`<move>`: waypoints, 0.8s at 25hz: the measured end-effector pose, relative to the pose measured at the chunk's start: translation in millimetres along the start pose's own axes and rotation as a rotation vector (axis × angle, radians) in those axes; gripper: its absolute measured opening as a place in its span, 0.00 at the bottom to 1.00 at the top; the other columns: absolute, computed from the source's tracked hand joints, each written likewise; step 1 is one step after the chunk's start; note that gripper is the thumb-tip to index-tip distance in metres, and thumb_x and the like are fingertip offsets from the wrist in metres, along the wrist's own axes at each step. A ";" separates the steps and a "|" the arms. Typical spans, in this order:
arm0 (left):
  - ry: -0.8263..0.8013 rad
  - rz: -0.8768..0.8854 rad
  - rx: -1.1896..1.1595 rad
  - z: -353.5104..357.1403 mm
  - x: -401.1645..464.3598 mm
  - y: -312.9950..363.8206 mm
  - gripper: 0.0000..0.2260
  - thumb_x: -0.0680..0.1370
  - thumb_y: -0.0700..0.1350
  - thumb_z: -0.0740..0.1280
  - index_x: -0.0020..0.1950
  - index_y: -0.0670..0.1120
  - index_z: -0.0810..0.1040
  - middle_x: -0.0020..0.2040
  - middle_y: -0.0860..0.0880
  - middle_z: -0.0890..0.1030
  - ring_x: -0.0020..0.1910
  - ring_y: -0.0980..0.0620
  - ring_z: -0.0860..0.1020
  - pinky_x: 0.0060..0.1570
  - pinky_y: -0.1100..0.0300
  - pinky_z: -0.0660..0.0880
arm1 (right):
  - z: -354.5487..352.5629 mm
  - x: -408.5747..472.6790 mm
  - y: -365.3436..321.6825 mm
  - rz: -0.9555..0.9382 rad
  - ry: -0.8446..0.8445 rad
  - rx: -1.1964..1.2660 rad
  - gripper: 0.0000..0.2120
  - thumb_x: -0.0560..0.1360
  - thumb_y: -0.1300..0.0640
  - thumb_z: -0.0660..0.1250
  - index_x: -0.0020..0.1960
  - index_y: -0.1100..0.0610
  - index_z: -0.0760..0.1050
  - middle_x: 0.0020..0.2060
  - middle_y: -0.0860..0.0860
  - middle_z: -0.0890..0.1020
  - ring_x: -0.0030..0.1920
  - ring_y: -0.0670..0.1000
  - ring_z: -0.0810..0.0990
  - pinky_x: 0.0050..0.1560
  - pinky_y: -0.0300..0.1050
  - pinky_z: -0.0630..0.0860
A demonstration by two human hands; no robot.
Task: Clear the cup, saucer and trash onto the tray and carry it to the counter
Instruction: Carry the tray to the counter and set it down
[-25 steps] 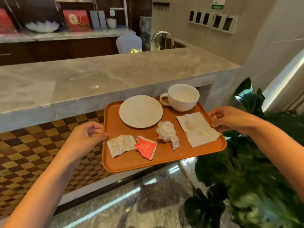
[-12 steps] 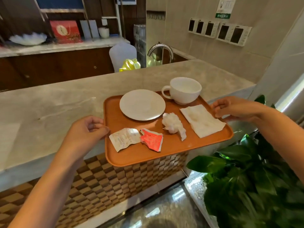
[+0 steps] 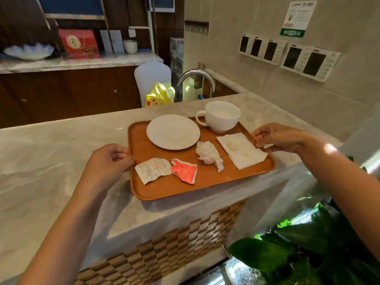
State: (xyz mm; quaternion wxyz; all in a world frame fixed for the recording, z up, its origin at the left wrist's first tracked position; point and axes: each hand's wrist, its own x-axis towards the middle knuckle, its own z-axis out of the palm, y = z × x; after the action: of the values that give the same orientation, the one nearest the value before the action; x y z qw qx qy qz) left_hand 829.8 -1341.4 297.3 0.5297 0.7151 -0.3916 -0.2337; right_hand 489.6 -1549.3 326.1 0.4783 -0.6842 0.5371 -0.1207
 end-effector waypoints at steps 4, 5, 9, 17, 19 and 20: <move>0.021 -0.029 0.037 28.1 40.5 0.2 0.04 0.73 0.32 0.66 0.44 0.40 0.77 0.33 0.46 0.78 0.32 0.53 0.76 0.25 0.72 0.73 | -17.6 50.1 1.1 0.018 -0.023 0.004 0.13 0.72 0.72 0.62 0.42 0.54 0.78 0.35 0.52 0.79 0.36 0.48 0.76 0.37 0.40 0.72; 0.020 -0.041 0.054 33.6 50.0 -1.0 0.04 0.73 0.32 0.67 0.42 0.41 0.77 0.33 0.46 0.77 0.32 0.52 0.76 0.27 0.69 0.74 | -21.6 61.5 -0.1 0.022 -0.030 0.001 0.13 0.72 0.71 0.62 0.43 0.54 0.77 0.36 0.52 0.78 0.36 0.48 0.75 0.38 0.41 0.71; 0.036 -0.100 0.193 50.7 75.7 -8.9 0.07 0.73 0.35 0.68 0.38 0.45 0.76 0.33 0.47 0.77 0.31 0.52 0.75 0.31 0.61 0.70 | -27.0 93.3 -3.2 0.037 -0.071 -0.035 0.12 0.73 0.71 0.63 0.46 0.55 0.76 0.38 0.53 0.79 0.37 0.49 0.75 0.36 0.39 0.71; -0.080 -0.096 0.379 48.2 90.4 -21.9 0.07 0.71 0.40 0.72 0.37 0.48 0.76 0.35 0.48 0.81 0.35 0.52 0.78 0.34 0.60 0.71 | -25.8 132.1 -5.8 -0.008 -0.133 -0.067 0.12 0.73 0.74 0.60 0.52 0.63 0.74 0.36 0.55 0.77 0.35 0.51 0.72 0.37 0.43 0.69; -0.114 -0.092 0.423 46.1 91.8 -24.3 0.07 0.71 0.41 0.72 0.37 0.48 0.75 0.36 0.47 0.81 0.37 0.50 0.79 0.36 0.59 0.72 | -25.3 135.3 -8.4 -0.010 -0.133 -0.109 0.12 0.73 0.74 0.60 0.52 0.62 0.74 0.37 0.55 0.77 0.36 0.51 0.73 0.37 0.43 0.69; -0.124 -0.093 0.437 45.3 92.7 -25.0 0.07 0.71 0.41 0.72 0.37 0.48 0.75 0.36 0.46 0.81 0.38 0.50 0.79 0.36 0.58 0.71 | -24.8 136.6 -9.7 -0.008 -0.135 -0.130 0.12 0.73 0.73 0.61 0.52 0.62 0.74 0.37 0.54 0.77 0.36 0.50 0.73 0.37 0.42 0.69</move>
State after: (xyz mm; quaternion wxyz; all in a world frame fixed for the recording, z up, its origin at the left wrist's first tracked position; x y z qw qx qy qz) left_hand 857.9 -1439.0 266.3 0.3259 0.8142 -0.4316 -0.2111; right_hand 532.6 -1678.9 298.8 0.4676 -0.7226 0.5074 -0.0413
